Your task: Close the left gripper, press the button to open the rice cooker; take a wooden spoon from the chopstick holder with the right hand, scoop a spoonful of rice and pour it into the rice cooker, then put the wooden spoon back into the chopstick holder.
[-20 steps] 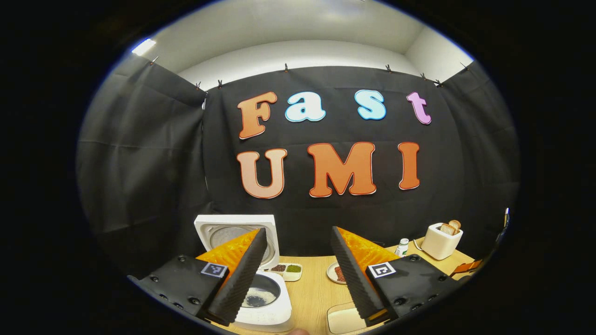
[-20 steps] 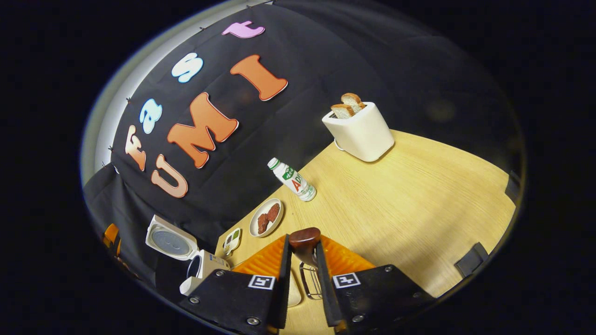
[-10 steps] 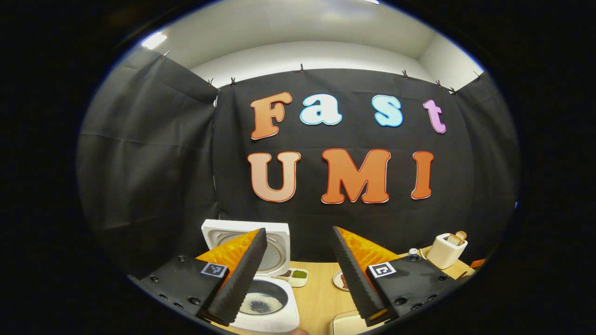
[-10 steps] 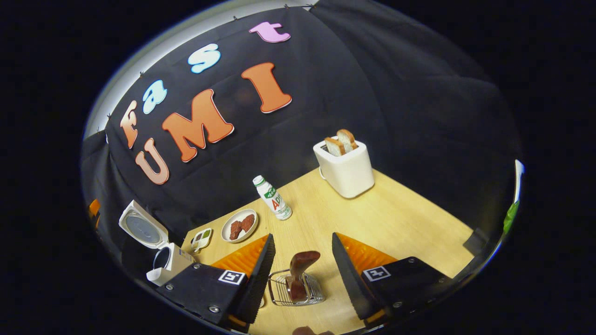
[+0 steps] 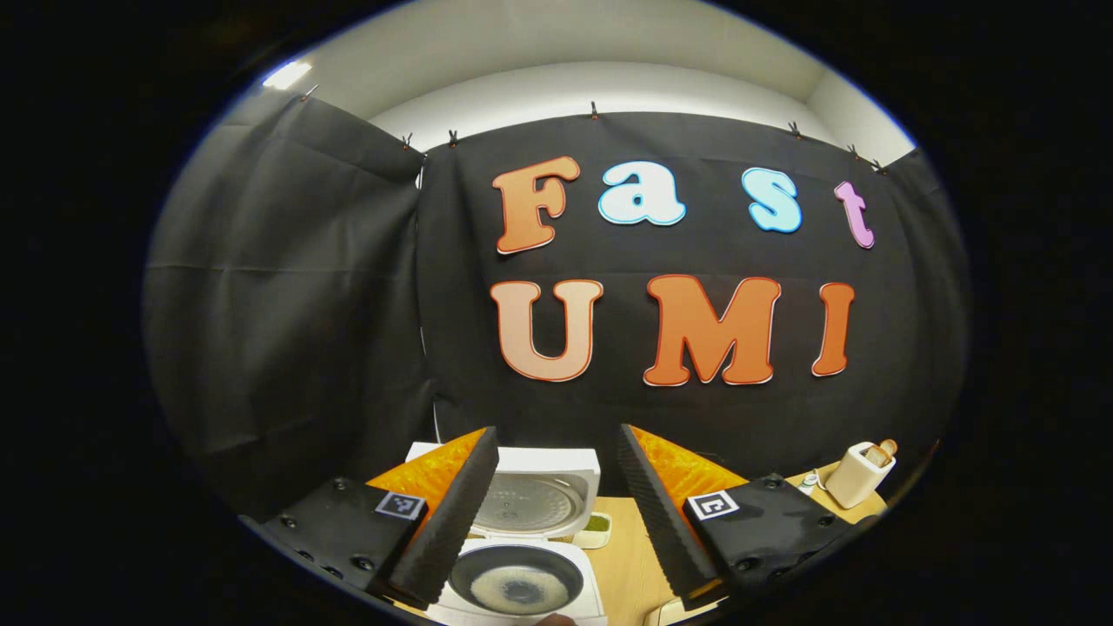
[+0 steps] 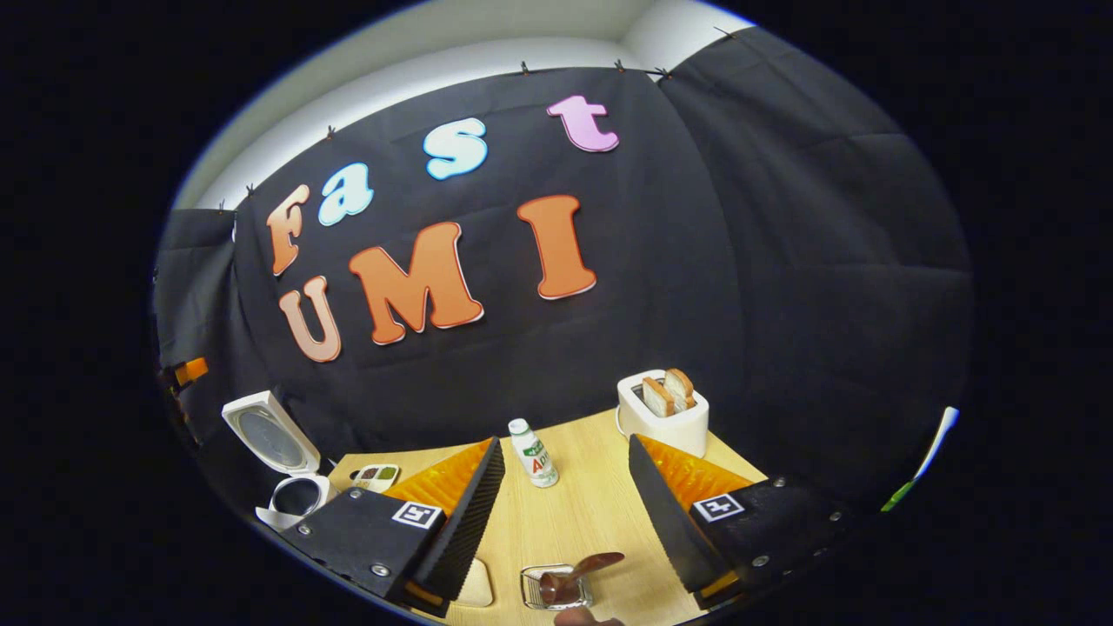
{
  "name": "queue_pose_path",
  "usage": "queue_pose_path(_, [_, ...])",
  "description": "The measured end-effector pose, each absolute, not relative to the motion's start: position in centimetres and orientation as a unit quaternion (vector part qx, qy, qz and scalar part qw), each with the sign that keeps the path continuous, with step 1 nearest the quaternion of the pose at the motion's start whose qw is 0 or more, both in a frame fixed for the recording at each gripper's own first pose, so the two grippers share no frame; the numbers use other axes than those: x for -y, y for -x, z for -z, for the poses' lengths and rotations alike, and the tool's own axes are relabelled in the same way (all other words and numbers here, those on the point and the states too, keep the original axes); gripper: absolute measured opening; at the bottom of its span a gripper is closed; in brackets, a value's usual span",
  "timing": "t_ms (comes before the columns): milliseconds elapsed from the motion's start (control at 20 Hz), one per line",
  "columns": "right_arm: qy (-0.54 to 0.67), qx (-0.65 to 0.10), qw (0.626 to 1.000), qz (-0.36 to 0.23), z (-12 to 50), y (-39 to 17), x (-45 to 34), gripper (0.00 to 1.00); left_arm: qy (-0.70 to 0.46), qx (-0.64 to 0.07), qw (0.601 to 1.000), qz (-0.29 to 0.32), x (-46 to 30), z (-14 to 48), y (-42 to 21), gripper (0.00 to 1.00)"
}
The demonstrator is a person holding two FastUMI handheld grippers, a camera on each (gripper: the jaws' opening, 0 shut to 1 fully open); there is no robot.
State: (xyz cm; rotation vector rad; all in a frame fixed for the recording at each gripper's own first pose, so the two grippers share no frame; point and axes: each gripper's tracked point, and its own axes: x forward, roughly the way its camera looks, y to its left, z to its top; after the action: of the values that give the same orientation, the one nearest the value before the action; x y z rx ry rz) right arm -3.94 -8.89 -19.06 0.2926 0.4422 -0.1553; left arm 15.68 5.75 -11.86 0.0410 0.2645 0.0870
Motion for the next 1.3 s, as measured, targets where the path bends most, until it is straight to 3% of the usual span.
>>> queue_pose_path(50, [-0.14,-0.209,0.965,0.072,18.0,3.9,8.7,0.9,-0.02,-0.139,0.989,-0.045,-6.2,12.4,-16.8,0.94])
queue_pose_path(100, [-0.135,-0.201,0.968,0.072,17.1,3.6,8.5,0.99,-0.027,-0.14,0.989,-0.051,-6.9,12.7,-18.2,0.94])
queue_pose_path(150, [-0.131,-0.198,0.969,0.069,16.5,3.4,8.1,0.9,-0.031,-0.142,0.988,-0.054,-7.7,13.0,-19.6,0.94])
queue_pose_path(750, [-0.117,-0.196,0.969,0.096,14.9,5.1,6.1,0.91,-0.037,-0.267,0.96,-0.082,-15.6,24.2,-31.0,0.94])
queue_pose_path(1000, [-0.12,-0.188,0.971,0.091,14.4,4.8,5.9,0.91,-0.023,-0.294,0.953,-0.062,-15.5,26.1,-30.3,0.94])
queue_pose_path(1300, [-0.139,-0.198,0.969,0.057,15.6,3.9,4.1,0.91,-0.012,-0.301,0.953,-0.039,-14.3,26.1,-23.9,0.95])
